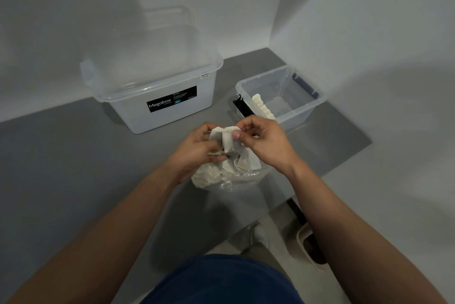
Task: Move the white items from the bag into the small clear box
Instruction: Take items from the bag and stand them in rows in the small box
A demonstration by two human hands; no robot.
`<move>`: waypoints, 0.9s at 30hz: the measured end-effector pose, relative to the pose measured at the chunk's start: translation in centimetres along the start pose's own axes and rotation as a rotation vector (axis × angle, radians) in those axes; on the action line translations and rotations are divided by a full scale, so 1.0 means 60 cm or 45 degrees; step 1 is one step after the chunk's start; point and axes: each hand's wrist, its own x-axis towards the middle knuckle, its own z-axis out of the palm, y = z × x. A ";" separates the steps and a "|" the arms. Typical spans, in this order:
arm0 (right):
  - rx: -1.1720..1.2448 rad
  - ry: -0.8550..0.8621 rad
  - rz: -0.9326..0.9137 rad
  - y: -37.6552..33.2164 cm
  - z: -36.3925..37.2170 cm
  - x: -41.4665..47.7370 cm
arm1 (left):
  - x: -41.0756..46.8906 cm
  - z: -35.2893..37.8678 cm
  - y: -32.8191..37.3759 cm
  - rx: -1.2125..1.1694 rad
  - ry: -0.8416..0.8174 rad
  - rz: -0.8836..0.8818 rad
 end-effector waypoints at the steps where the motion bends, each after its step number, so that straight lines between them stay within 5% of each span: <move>1: 0.018 -0.012 -0.004 0.000 -0.003 0.001 | 0.000 0.003 0.003 -0.016 -0.046 0.006; 7: 0.105 -0.016 0.002 0.003 -0.018 0.006 | 0.007 0.022 0.013 -0.026 -0.073 0.069; 20: -0.330 -0.165 -0.168 -0.066 -0.126 0.040 | 0.034 0.054 0.059 -0.071 -0.033 0.150; 25: -0.492 0.105 -0.341 -0.081 -0.196 0.080 | 0.058 0.078 0.075 -0.185 0.037 0.116; 27: -0.649 0.032 -0.369 -0.073 -0.223 0.100 | 0.069 0.087 0.076 -0.194 0.102 0.133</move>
